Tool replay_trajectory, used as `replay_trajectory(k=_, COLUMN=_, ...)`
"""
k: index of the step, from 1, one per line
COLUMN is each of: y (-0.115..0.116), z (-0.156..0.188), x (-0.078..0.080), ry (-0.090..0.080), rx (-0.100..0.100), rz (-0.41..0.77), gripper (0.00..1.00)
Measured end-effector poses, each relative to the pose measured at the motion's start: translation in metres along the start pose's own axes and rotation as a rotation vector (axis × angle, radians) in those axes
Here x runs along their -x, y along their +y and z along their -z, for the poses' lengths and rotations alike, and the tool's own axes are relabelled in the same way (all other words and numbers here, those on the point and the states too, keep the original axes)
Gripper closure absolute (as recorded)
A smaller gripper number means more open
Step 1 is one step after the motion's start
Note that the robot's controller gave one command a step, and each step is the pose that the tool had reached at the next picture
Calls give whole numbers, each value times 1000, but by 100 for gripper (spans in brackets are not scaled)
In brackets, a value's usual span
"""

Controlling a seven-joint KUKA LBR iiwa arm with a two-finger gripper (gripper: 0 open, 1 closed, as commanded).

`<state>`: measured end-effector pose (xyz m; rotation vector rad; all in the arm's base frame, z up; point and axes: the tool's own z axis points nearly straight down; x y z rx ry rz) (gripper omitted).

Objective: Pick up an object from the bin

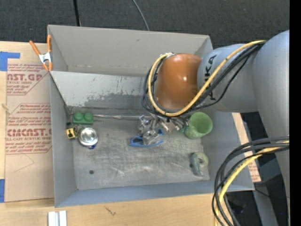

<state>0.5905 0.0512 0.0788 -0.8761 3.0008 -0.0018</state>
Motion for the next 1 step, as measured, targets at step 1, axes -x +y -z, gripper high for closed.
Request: replay_trajectory(k=1, y=32, z=196, x=-7, ry=3, rx=2, rz=220, gripper=100)
